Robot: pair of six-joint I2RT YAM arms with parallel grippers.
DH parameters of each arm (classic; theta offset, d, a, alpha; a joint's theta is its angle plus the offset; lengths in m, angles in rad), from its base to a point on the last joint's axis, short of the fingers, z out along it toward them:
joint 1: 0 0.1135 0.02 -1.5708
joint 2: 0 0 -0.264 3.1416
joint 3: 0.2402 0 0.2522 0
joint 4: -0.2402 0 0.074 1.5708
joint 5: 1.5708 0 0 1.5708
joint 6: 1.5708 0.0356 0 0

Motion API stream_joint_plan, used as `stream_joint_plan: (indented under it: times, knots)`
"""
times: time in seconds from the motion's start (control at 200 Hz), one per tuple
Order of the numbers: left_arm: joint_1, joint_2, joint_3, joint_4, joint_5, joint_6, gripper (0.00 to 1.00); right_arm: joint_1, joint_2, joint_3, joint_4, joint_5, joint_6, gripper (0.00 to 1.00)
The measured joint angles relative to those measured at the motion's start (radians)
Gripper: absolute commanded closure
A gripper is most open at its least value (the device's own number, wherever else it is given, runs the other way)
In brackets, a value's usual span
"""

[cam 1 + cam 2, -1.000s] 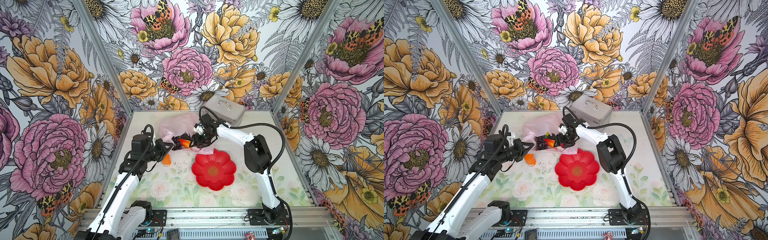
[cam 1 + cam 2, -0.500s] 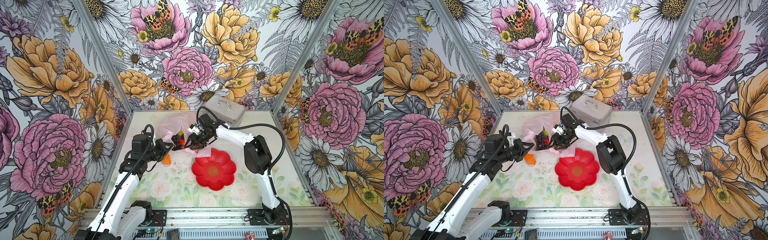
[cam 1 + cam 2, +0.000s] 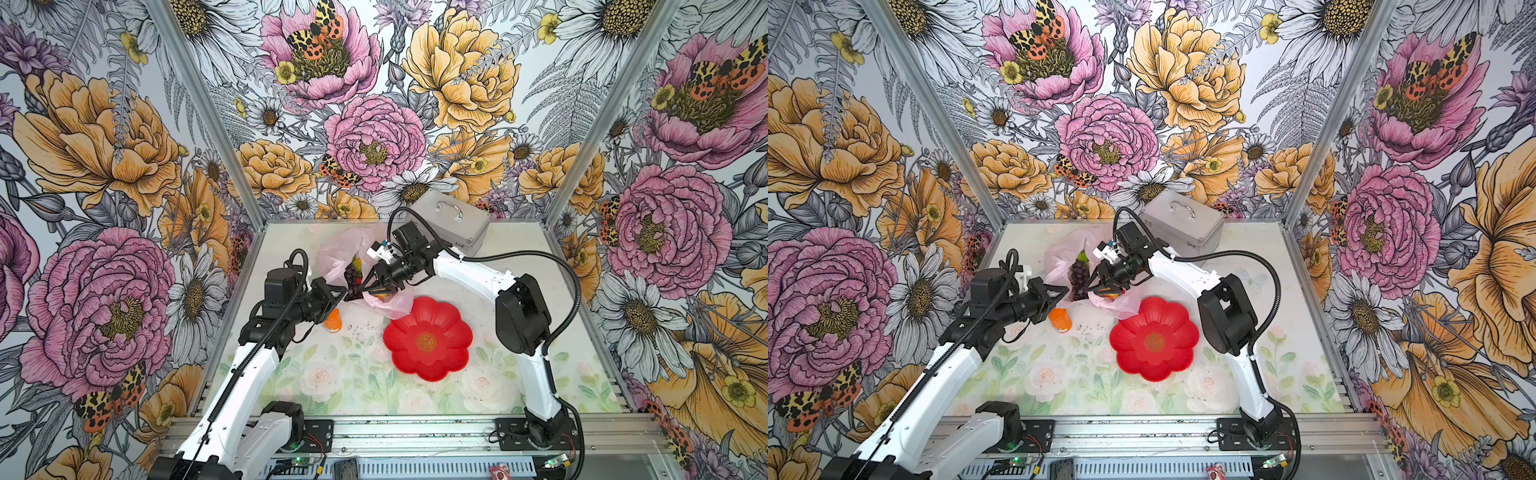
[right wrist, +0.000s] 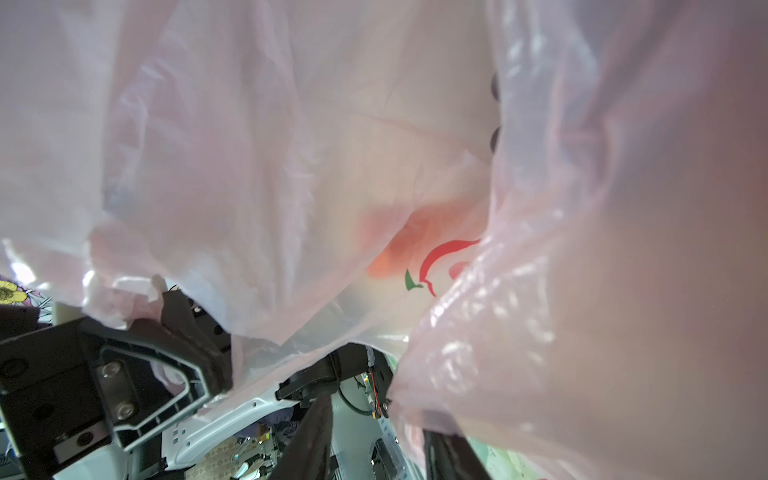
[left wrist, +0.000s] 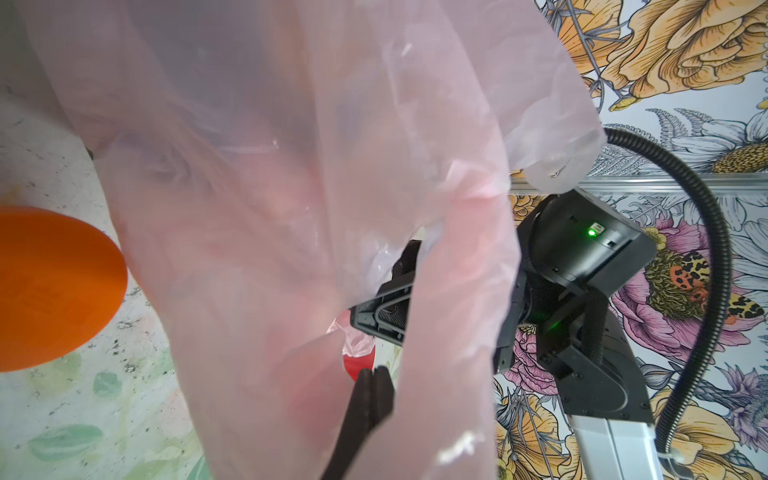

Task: Place the fruits into the plastic bag
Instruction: 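Reach the right gripper back to the bag mouth beside the left gripper, then grasp the pink bag's handle edge with the right gripper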

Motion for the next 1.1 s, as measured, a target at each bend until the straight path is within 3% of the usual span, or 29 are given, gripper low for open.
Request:
stream_joint_plan:
  times: [0.65,0.961,1.101]
  knots:
    - [-0.003,0.033,0.0,0.009,-0.005,0.0,1.0,0.071,-0.023,0.001,0.083,-0.065,0.09,0.65]
    - [-0.006,0.033,0.0,0.016,-0.012,-0.001,1.0,0.099,-0.023,0.006,0.111,-0.082,0.103,1.0]
    - [-0.008,0.033,0.0,0.024,-0.013,-0.001,1.0,0.099,-0.023,0.007,0.113,-0.085,0.108,1.0]
